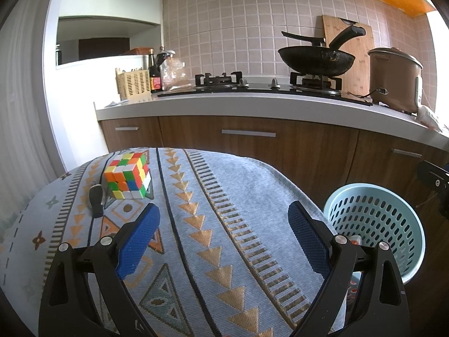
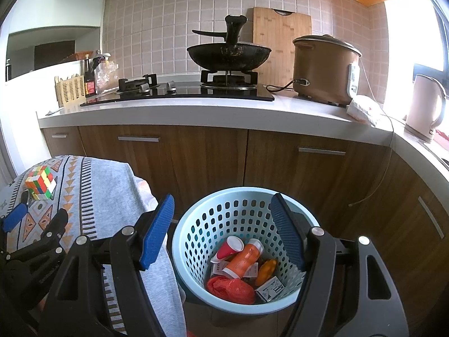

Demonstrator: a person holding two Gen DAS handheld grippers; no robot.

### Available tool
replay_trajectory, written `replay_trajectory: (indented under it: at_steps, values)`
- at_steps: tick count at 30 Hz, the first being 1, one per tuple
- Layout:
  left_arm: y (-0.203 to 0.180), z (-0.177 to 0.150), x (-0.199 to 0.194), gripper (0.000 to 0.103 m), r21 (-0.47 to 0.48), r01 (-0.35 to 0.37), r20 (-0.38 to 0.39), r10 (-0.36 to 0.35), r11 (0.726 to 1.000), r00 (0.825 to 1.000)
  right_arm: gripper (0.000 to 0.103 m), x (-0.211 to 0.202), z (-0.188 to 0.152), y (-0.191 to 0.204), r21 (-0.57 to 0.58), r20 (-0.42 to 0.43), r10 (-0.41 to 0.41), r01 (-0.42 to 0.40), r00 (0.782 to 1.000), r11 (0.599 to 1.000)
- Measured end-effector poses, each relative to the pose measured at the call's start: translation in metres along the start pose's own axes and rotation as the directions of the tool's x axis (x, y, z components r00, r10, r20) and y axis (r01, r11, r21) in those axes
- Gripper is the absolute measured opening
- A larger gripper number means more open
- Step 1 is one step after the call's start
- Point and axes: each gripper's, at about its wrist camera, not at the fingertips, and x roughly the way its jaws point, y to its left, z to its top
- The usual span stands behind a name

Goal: Collect trash

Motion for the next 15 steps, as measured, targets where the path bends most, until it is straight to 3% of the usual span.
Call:
replay_trajectory:
  at_steps: [11, 15]
  values:
    - [0.013, 0.015, -0.023, 0.09, -0.005, -0.033, -0.02, 0.033, 0.999, 0.999, 0.067, -0.015, 0.004, 0.0, 0.004, 0.029, 0.003, -0.003, 1.0, 1.0]
    - [0.019, 0.015, -0.029, 0.095, 0.002, -0.01, -0.047, 0.01, 1.0, 0.999, 0.067, -0.023, 0.005, 0.002, -0.004, 0.049, -0.006, 0.006, 0.999, 1.0]
